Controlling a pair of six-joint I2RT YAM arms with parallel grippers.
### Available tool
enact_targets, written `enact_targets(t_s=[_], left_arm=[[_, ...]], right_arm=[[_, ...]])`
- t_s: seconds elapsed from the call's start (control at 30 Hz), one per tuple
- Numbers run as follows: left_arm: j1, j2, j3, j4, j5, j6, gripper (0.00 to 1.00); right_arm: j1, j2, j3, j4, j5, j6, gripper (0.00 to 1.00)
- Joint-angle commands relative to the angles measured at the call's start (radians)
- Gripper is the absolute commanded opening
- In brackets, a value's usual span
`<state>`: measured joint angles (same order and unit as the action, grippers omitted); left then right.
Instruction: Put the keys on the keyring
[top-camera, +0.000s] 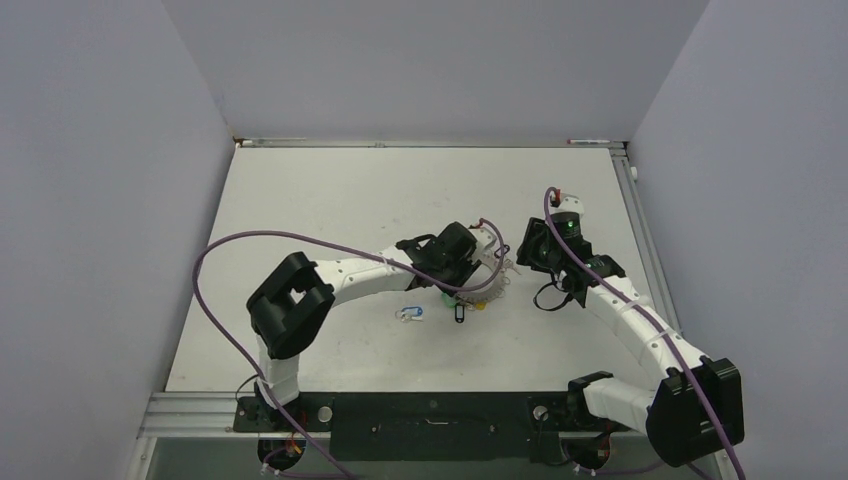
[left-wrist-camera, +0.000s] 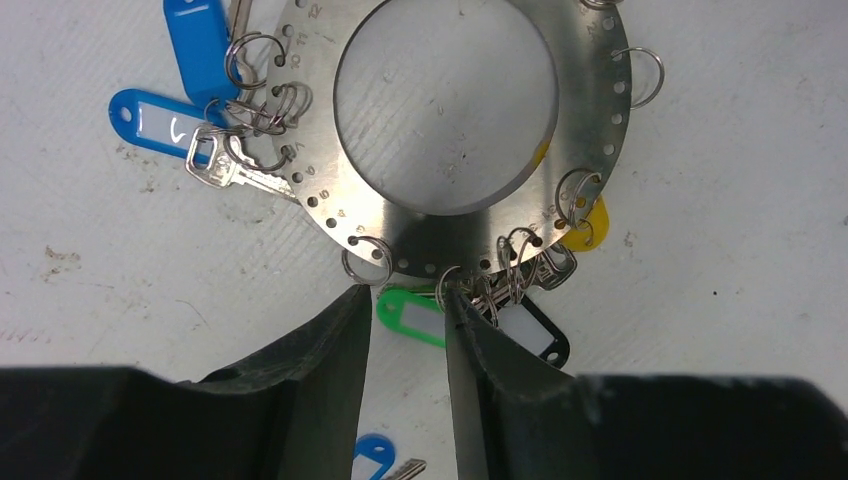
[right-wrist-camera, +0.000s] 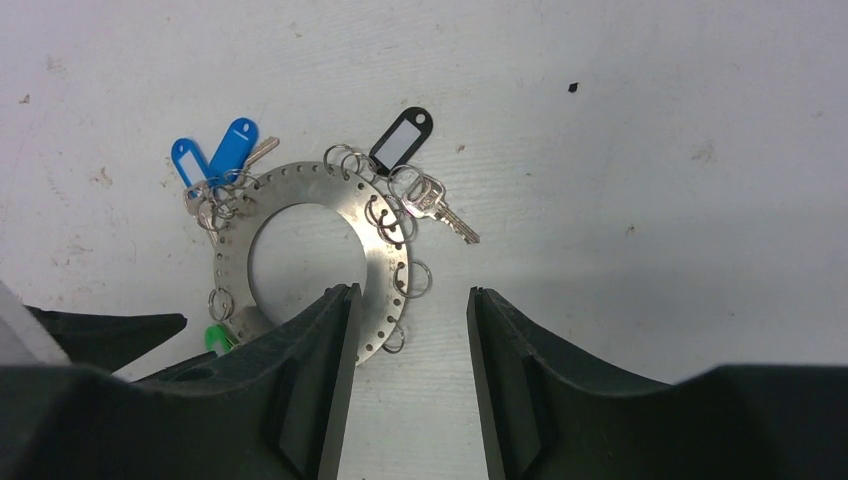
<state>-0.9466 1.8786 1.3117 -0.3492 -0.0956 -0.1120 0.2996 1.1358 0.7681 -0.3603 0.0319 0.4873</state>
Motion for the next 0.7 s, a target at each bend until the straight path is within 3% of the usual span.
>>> enact_targets(t_s=[0.0, 0.67], left_arm=[[-0.004, 0.036, 0.055, 0.008, 0.010, 0.004, 0.30], [0.004, 0.118, 0.064, 0.056, -0.039, 0.023, 0.22]], right_arm=[[-0.010, -0.031, -0.001, 0.005, -0.019, -0.006, 0.45], [-0.010, -0.022, -0.010, 0.007, -0.064, -0.009, 0.44]])
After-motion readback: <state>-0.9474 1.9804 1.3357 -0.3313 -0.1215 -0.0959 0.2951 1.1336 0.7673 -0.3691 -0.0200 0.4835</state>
